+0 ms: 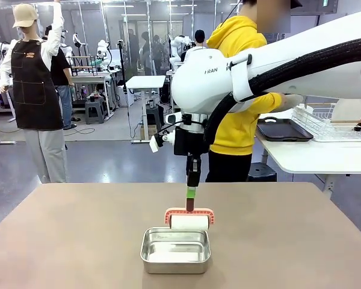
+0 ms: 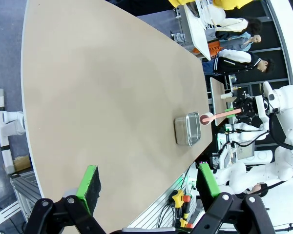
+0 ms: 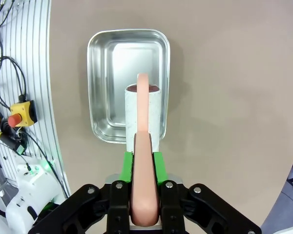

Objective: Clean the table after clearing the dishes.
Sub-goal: Place the Lint Roller back on top of the Airtight Container.

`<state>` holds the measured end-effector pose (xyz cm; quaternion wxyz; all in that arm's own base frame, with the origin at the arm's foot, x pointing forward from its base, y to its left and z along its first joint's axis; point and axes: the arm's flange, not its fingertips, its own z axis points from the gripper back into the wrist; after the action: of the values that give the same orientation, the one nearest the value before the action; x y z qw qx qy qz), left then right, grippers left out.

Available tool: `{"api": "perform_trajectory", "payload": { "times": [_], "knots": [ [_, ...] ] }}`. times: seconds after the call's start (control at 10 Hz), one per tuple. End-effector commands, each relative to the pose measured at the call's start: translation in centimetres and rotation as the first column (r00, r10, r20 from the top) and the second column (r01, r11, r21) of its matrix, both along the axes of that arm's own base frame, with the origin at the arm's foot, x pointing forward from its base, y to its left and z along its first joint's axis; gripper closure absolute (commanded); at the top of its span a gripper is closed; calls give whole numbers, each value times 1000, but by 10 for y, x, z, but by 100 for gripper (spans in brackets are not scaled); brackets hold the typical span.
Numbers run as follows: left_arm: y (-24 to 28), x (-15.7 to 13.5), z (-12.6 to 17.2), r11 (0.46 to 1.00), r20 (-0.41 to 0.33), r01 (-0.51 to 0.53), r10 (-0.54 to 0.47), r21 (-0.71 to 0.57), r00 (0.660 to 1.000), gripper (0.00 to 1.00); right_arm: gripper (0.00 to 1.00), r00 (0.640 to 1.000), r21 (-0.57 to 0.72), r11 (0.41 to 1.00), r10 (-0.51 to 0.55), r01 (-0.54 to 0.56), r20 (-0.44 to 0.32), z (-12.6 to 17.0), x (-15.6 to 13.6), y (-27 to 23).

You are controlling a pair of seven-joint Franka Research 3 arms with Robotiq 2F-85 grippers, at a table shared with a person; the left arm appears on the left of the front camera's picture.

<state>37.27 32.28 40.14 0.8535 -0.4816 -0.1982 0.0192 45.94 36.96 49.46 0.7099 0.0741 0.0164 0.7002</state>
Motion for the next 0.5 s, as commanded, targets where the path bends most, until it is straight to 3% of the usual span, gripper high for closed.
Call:
{"api": "perform_trajectory", "payload": {
  "times": [0.0,0.4],
  "knots": [
    [1,-4,3,1000,-2,5,-5,-1,1000,0,80,1000,19,1000,20,-20,-13,-9,-5,11],
    [1,-4,3,1000,-2,5,-5,-1,1000,0,80,999,36,999,34,-33,-24,-33,14,39]
  ]
}}
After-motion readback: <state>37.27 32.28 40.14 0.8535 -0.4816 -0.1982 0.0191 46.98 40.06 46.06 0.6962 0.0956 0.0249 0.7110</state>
